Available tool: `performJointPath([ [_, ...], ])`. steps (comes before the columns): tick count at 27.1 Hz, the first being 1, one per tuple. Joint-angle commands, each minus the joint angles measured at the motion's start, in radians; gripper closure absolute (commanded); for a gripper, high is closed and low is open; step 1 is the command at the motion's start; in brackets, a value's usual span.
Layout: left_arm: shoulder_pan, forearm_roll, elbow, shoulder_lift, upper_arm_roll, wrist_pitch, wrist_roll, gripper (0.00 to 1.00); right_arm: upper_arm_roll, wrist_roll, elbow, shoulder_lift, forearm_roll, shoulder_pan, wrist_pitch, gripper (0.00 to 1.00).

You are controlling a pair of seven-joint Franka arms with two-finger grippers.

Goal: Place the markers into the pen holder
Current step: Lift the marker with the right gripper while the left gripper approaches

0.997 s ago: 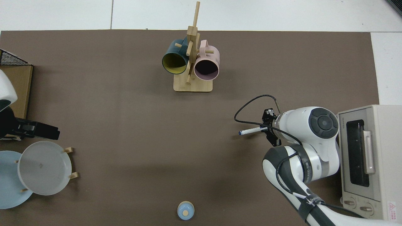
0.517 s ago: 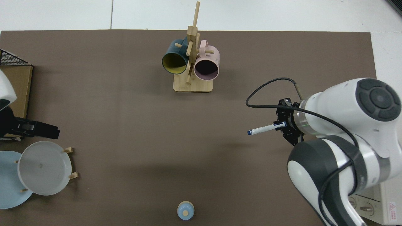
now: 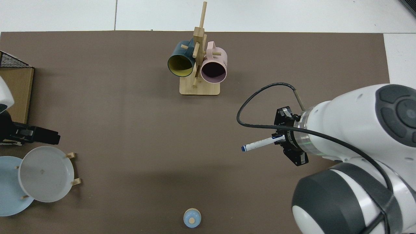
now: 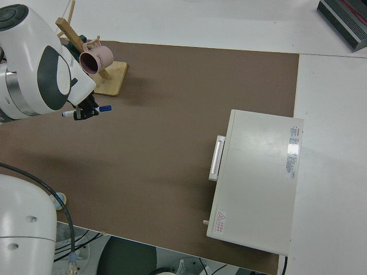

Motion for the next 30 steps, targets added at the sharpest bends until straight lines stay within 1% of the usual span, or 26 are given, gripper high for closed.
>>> performJointPath([
  [1,0.001,-0.004,-0.013,-0.019,-0.001,0.01,0.001,0.0,0.02,0.062,0.004,-0.015,0.058,0.012,0.0,1.0],
  [2,-0.001,-0.006,-0.013,-0.019,-0.003,0.01,0.004,0.0,0.021,0.071,0.004,-0.015,0.079,0.013,0.013,1.0],
  [4,-0.009,-0.006,-0.013,-0.019,-0.007,0.01,0.015,0.0,0.026,0.093,0.003,-0.018,0.096,0.024,0.055,1.0],
  [8,-0.031,-0.006,-0.013,-0.019,-0.029,0.01,0.033,0.0,0.036,0.136,0.003,-0.016,0.083,0.056,0.081,1.0],
  [15,-0.142,-0.006,-0.012,-0.019,-0.049,0.01,0.167,0.0,0.036,0.166,0.003,-0.004,0.072,0.124,0.099,1.0],
  [19,-0.188,-0.021,-0.012,-0.019,-0.053,0.023,0.257,0.0,0.035,0.182,0.004,0.022,0.052,0.162,0.098,1.0],
  [24,-0.188,-0.157,-0.012,-0.019,-0.05,0.072,0.395,0.01,0.036,0.196,0.006,0.043,0.027,0.199,0.107,1.0],
  [30,-0.19,-0.207,-0.022,-0.016,-0.053,0.127,0.613,0.02,0.038,0.211,0.012,0.059,0.01,0.224,0.121,1.0],
])
